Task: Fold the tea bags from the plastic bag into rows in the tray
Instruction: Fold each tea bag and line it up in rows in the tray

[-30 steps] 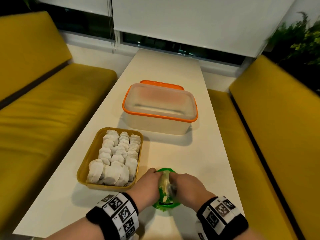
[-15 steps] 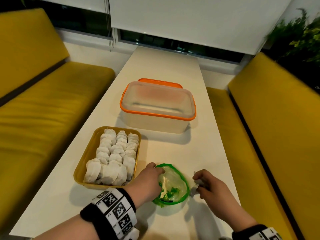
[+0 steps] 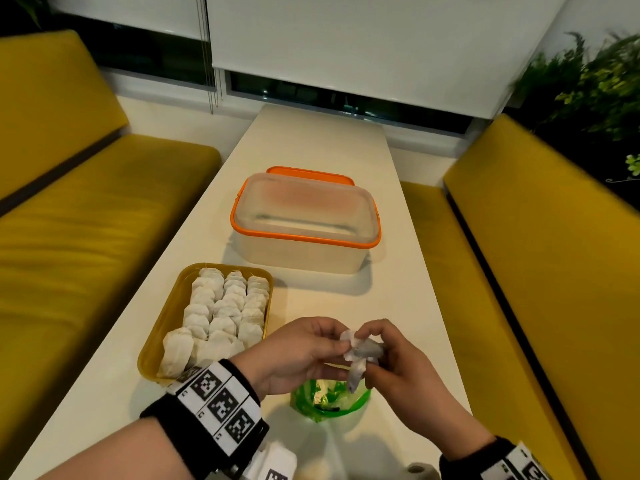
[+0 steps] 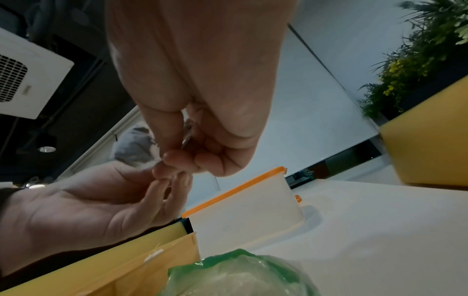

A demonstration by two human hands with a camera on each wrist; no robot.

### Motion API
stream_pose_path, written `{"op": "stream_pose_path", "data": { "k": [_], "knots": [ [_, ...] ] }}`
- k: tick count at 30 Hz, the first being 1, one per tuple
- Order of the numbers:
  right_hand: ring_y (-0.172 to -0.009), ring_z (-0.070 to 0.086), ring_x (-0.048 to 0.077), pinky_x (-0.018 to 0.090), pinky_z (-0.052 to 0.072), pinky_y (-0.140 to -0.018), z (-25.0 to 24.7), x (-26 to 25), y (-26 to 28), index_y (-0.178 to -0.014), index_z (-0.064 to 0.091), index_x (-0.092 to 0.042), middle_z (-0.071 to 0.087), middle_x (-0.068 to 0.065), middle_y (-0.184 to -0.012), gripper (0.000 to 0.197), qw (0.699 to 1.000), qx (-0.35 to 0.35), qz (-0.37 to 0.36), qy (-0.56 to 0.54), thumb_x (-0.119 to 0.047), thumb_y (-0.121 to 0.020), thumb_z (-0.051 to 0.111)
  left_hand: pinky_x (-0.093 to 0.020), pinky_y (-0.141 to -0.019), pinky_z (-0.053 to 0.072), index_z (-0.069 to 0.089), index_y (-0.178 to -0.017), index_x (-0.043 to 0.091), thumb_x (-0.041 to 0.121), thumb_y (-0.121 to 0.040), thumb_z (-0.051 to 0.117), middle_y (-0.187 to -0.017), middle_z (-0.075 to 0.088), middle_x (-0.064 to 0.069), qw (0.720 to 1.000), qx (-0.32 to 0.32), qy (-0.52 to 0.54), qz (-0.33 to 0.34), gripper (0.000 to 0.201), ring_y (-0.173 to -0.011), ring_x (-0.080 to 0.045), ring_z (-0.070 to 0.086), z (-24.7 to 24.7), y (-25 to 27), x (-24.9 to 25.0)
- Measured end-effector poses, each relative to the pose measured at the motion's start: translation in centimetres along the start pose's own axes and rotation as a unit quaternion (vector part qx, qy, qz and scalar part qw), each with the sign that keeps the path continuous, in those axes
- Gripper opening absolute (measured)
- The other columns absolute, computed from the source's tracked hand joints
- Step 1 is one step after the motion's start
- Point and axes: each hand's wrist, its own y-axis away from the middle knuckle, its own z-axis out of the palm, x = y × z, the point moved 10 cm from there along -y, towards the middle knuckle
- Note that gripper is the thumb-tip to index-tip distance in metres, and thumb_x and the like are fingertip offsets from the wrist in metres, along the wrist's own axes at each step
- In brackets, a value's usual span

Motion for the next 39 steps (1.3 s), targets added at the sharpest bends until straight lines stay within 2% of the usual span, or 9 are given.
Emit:
{"op": "stream_pose_path", "data": {
  "k": [4,8,11,16,20,26,31,35,39],
  "knots": [
    [-0.058,0.049,0.013,0.031,0.04,-0.061,-0.4,0.4,-0.2,-0.097,0.051,-0.035,0.059,0.008,-0.062,0.041,0.999,0.024,0.012,0.04,0.003,-0.086,0.058,-0.021,-0.053,0.052,0.057,-0.082,0.009,-0.001,-0.092,0.049,-0.077,0.065,-0.007,0.993,0.102,-0.025,0.061,0.017,-0.063,-0.013,0.065,-2.5,0.8,1.4],
    [-0.057,0.051,0.011,0.03,0.041,-0.059,0.0,-0.3,-0.7,-0.075,0.06,-0.02,0.062,0.011,-0.066,0.016,0.991,0.033,0.012,0.132,-0.006,-0.083,0.063,-0.023,-0.055,0.055,0.057,-0.08,0.011,0.003,-0.094,0.05,-0.073,0.061,-0.006,0.954,0.231,-0.118,0.152,0.018,-0.059,-0.013,0.064,-6.2,4.6,5.5],
    [-0.057,0.049,0.004,0.022,0.039,-0.056,1.1,-2.3,-1.7,-0.072,0.063,-0.02,0.064,0.007,-0.07,0.014,0.981,0.037,-0.002,0.19,-0.013,-0.084,0.064,-0.029,-0.058,0.055,0.061,-0.078,0.019,0.011,-0.092,0.055,-0.067,0.063,-0.002,0.881,0.338,-0.267,0.195,0.017,-0.058,-0.015,0.061,-10.4,9.6,9.4],
    [-0.068,0.053,0.007,0.021,0.041,-0.061,7.4,-7.6,-4.9,-0.072,0.064,-0.021,0.063,-0.003,-0.07,0.013,0.961,-0.014,-0.067,0.267,-0.016,-0.084,0.062,-0.023,-0.054,0.037,0.061,-0.079,0.022,0.024,-0.09,0.059,-0.071,0.06,0.008,0.702,0.465,-0.513,0.165,0.011,-0.063,-0.008,0.053,-16.9,17.1,13.1],
    [-0.078,0.054,0.014,0.022,0.039,-0.061,16.0,-10.1,-8.1,-0.081,0.062,-0.025,0.064,-0.001,-0.086,0.015,0.937,-0.113,-0.091,0.318,-0.014,-0.087,0.054,-0.022,-0.052,0.042,0.059,-0.08,0.02,0.011,-0.09,0.053,-0.07,0.063,0.005,0.705,0.503,-0.485,0.122,0.014,-0.062,-0.012,0.059,-21.6,20.3,12.1],
    [-0.118,0.048,0.038,0.048,0.042,-0.1,24.2,-2.2,-15.6,-0.113,0.058,-0.029,0.055,0.012,-0.129,0.043,0.86,-0.184,0.034,0.474,-0.046,-0.074,0.059,-0.012,-0.048,0.029,0.059,-0.081,0.02,0.014,-0.086,0.059,-0.073,0.059,0.006,0.7,0.48,-0.512,0.131,0.008,-0.064,-0.007,0.049,-22.0,22.0,11.5],
    [-0.117,0.05,0.038,0.047,0.043,-0.101,25.7,-3.0,-13.5,-0.124,0.049,-0.022,0.05,0.017,-0.134,0.049,0.787,-0.236,0.075,0.565,-0.025,-0.08,0.071,-0.021,-0.051,0.031,0.054,-0.069,0.029,0.022,-0.084,0.064,-0.062,0.051,0.012,0.712,0.444,-0.532,0.114,0.02,-0.063,-0.008,0.049,-22.1,21.8,11.0],
    [-0.123,0.046,0.039,0.051,0.032,-0.105,26.5,-4.7,-12.7,-0.132,0.043,-0.019,0.051,0.014,-0.133,0.067,0.706,-0.21,0.045,0.675,-0.042,-0.076,0.073,-0.025,-0.053,0.034,0.055,-0.069,0.028,0.022,-0.083,0.063,-0.061,0.051,0.01,0.722,0.424,-0.539,0.092,0.017,-0.064,-0.012,0.05,-22.5,20.7,10.8],
    [-0.126,0.042,0.043,0.053,0.029,-0.104,25.8,-6.2,-12.3,-0.124,0.052,-0.016,0.054,0.013,-0.125,0.057,0.701,-0.212,0.028,0.68,-0.045,-0.078,0.068,-0.022,-0.052,0.035,0.056,-0.071,0.029,0.015,-0.082,0.06,-0.067,0.056,0.009,0.731,0.382,-0.561,0.076,0.018,-0.068,-0.013,0.053,-21.7,19.1,10.8]
  ]
}}
